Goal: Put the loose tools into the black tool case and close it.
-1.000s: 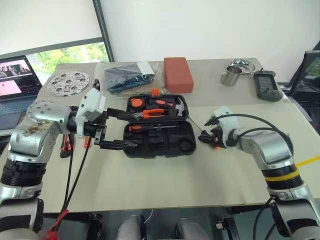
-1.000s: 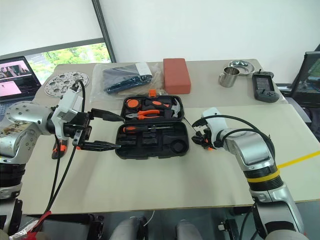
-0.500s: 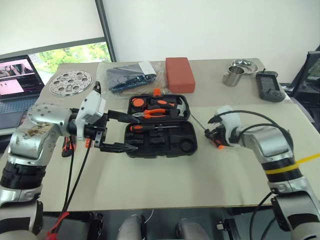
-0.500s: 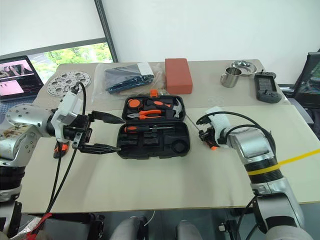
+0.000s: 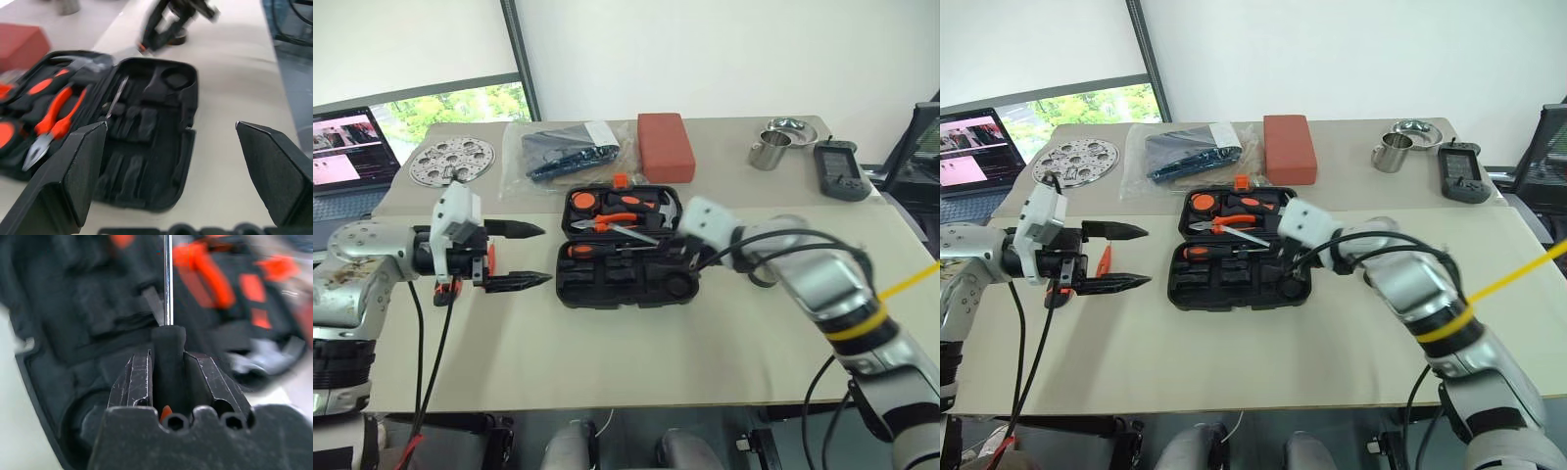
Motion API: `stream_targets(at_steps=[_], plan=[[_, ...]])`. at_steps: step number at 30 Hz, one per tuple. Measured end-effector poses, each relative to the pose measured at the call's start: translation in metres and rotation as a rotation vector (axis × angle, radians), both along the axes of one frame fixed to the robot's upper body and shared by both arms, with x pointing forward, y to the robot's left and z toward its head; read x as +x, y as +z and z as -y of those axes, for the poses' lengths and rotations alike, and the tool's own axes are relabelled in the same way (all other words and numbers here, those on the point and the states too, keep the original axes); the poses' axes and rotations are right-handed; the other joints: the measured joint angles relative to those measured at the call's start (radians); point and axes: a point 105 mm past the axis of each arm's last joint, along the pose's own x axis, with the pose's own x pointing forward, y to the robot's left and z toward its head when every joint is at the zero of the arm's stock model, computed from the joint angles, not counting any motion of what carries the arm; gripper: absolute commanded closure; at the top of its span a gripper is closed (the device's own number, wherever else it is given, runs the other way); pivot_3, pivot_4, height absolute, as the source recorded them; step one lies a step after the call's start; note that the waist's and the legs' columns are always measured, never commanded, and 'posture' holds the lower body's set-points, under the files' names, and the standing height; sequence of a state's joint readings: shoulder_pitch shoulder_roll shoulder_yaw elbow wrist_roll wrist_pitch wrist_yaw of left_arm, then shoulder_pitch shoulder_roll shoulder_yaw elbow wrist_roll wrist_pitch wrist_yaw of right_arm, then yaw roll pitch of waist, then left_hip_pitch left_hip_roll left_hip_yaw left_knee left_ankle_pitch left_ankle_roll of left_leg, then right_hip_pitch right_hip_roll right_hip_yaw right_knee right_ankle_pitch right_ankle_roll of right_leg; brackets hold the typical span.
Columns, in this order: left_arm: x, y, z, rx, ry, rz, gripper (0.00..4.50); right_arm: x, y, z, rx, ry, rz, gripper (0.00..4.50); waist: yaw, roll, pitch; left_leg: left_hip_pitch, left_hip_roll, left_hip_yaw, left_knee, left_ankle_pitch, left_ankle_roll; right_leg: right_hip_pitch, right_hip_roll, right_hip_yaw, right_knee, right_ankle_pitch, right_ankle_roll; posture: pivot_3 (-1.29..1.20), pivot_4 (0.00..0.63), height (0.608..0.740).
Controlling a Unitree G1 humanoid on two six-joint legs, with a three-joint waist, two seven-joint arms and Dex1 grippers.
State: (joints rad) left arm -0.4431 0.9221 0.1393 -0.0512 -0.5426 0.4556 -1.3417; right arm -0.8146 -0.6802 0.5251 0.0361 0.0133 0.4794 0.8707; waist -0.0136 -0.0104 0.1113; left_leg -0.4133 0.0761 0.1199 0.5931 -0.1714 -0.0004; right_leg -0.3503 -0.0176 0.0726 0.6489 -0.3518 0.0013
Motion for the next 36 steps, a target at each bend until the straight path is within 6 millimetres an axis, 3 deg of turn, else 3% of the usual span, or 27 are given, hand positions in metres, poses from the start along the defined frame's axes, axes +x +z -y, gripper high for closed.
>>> stream_targets(at_steps=[6, 9, 15, 17, 25, 28, 34, 36], plan=[[0.0, 0.002, 0.0, 0.006, -0.002, 0.006, 0.0, 0.025, -0.004, -0.007, -0.137, 0.098, 0.087, 3.8, -0.001, 0.0, 0.0, 0.001, 0.002, 0.001, -0.001, 0.001, -0.001, 0.0, 0.001, 0.0, 0.001, 0.0, 0.0, 0.0, 0.15, 0.74], [0.0, 0.002, 0.0, 0.006, 0.001, 0.008, 0.0, 0.025, -0.015, -0.008, -0.173, 0.145, 0.065, 3.8, -0.001, 0.0, 0.0, 0.001, 0.004, 0.001, -0.001, 0.002, -0.004, 0.0, 0.003, 0.0, 0.001, 0.0, -0.001, 0.0, 0.15, 0.74], [0.001, 0.003, 0.0, 0.006, 0.004, 0.013, 0.0, 0.02, -0.019, -0.012, -0.202, 0.218, 0.049, 3.8, -0.002, 0.0, 0.0, 0.004, 0.007, 0.001, -0.001, 0.003, -0.005, 0.001, 0.006, 0.0, 0.003, 0.0, -0.001, 0.0, 0.15, 0.74], [0.001, 0.004, 0.0, 0.005, 0.006, 0.016, 0.0, 0.02, -0.019, -0.013, -0.204, 0.223, 0.052, 2.81, -0.002, 0.0, 0.0, 0.005, 0.007, 0.001, -0.001, 0.003, -0.005, 0.001, 0.006, 0.0, 0.005, 0.0, -0.001, 0.0, 0.15, 0.74], [0.003, 0.006, 0.002, 0.006, 0.006, 0.024, 0.0, 0.025, -0.006, -0.009, -0.145, 0.196, 0.082, 0.24, -0.002, 0.0, 0.0, 0.007, 0.007, 0.002, -0.001, 0.003, -0.005, 0.0, 0.005, 0.0, 0.008, 0.0, -0.001, 0.0, 0.15, 0.74], [0.003, 0.009, 0.003, 0.007, 0.002, 0.033, 0.0, 0.022, 0.004, -0.012, -0.077, 0.191, 0.071, 0.24, -0.002, 0.0, 0.0, 0.007, 0.007, 0.003, -0.001, 0.003, -0.005, 0.0, 0.006, 0.0, 0.008, 0.0, -0.001, 0.0, 0.15, 0.74], [0.004, 0.008, 0.006, 0.015, -0.01, 0.03, 0.0, 0.006, 0.052, -0.016, 0.203, 0.161, 0.005, 0.24, -0.001, 0.0, 0.0, 0.007, 0.008, 0.002, -0.001, 0.003, -0.005, 0.0, 0.006, 0.0, 0.009, 0.0, -0.001, 0.0, 0.15, 0.74], [0.005, 0.01, 0.007, 0.016, -0.012, 0.037, 0.0, 0.001, 0.051, -0.012, 0.276, 0.126, -0.048, 0.24, -0.001, 0.0, 0.0, 0.007, 0.007, 0.002, -0.001, 0.003, -0.005, 0.0, 0.005, 0.0, 0.009, 0.0, -0.001, 0.0, 0.15, 0.74]])
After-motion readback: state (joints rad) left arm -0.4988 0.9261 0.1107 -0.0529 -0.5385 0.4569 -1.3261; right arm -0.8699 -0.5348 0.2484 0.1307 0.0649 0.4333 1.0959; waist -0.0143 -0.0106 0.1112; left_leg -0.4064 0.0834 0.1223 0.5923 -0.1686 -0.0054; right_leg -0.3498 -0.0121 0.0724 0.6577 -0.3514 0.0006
